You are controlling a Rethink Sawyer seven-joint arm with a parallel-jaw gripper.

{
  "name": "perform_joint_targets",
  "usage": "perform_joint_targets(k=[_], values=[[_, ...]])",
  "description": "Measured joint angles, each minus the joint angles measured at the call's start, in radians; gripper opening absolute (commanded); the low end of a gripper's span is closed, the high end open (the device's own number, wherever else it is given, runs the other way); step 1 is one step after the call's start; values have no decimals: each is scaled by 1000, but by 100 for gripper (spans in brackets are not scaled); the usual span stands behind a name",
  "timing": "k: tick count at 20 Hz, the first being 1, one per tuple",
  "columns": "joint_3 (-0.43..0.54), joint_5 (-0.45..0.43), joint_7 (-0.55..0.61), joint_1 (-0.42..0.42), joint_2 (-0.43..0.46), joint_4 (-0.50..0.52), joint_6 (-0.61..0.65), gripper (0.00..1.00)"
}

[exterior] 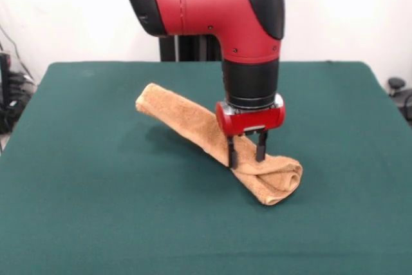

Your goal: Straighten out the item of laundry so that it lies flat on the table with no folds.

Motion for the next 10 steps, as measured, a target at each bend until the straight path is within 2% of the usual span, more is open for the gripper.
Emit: perform_joint_targets(k=[10], values=[[-22,0,0,23,0,-1,-31,0]])
